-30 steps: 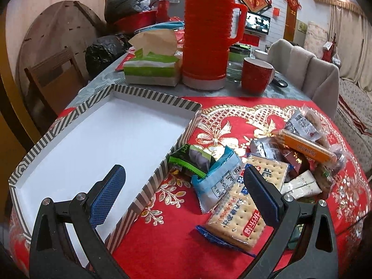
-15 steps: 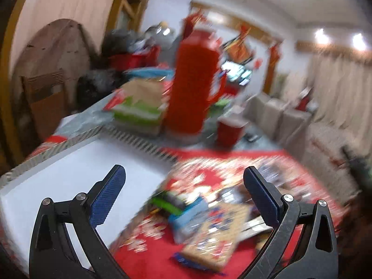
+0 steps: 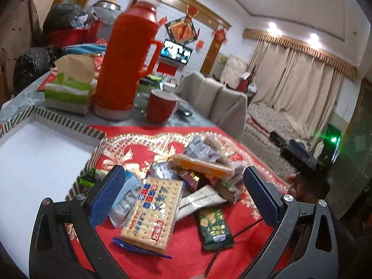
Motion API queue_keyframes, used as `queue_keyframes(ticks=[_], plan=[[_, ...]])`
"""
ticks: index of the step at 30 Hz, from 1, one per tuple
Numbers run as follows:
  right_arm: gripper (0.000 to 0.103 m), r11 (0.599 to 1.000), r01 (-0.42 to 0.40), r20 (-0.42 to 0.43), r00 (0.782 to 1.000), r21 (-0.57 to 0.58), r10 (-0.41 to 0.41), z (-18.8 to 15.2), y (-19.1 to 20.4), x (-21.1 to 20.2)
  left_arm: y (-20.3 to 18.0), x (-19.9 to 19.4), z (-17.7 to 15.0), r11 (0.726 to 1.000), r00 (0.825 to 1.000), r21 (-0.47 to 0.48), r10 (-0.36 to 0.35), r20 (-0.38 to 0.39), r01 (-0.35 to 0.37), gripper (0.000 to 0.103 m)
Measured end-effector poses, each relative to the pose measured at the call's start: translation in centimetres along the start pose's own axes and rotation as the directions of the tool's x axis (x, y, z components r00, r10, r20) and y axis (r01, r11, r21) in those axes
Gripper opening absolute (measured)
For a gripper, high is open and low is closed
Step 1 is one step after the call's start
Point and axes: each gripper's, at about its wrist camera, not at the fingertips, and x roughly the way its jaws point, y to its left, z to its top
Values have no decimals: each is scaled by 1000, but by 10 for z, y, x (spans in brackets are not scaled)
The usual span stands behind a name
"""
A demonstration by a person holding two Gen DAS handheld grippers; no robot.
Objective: Organize snacks
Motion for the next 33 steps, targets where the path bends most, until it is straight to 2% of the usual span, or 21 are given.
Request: queue_keyframes(ticks=[4,12,18,22,25,28,31,33], plan=[[102,999,-20,-7,1000,27,20,-3,-3,1,-1,6,-4,1000,999,-4,-4,-39,4,102],[102,999,-32,16,999,28,32,-4,-1,-2,6,3,-9,999,1000,-47,-5,-24,4,102],[102,999,-39,37,999,25,38,-3,0,-4,17,-2,-8,994,999,-108,-24,23,26,102],[102,998,-50,19,999,35,49,-3,-1,-2,23,5,-9,988,999,-149,-43,-25,39,102],[102,996,-67,-33,997,52,69,-3,-3,5,24,10,-10,985,995,-162,-76,-65,64,102],[102,996,-61,-54,996,59,64,-3,-4,8,17,13,-9,986,987,-125,-126,-97,113,102],[102,996,-56,-78,995,73,62,-4,-7,11,2,20,-11,980,964,-22,-201,-174,200,102],[102,994,-63,-89,994,89,71,-4,-9,12,-7,22,-15,973,955,42,-212,-206,225,102]])
